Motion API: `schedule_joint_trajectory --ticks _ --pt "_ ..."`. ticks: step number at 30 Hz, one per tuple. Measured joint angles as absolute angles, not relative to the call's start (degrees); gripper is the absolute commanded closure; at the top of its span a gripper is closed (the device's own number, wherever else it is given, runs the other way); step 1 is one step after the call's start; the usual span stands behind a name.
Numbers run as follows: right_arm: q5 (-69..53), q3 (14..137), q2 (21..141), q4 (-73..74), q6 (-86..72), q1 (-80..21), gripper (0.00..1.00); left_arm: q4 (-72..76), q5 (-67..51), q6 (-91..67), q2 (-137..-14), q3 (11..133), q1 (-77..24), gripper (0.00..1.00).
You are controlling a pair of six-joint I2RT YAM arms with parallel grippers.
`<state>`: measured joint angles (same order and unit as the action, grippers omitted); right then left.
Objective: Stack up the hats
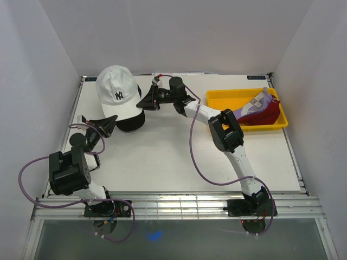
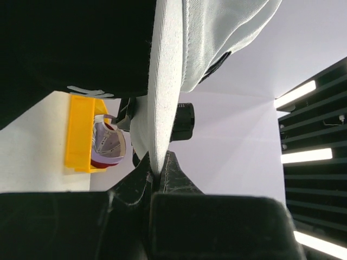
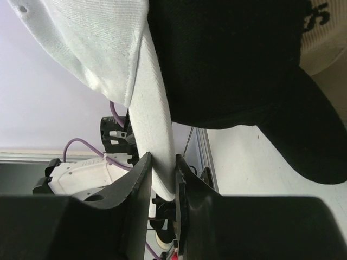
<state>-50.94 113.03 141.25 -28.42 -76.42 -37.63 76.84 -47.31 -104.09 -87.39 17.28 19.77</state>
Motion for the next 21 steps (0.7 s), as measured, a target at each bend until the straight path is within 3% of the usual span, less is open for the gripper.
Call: schedule_joint_trajectory --ticks 21 --pt "-49.04 112.4 140.73 -12.51 -67.37 -37.5 0.92 49.65 -48.01 -86.37 -82.08 19.57 19.7 1.0"
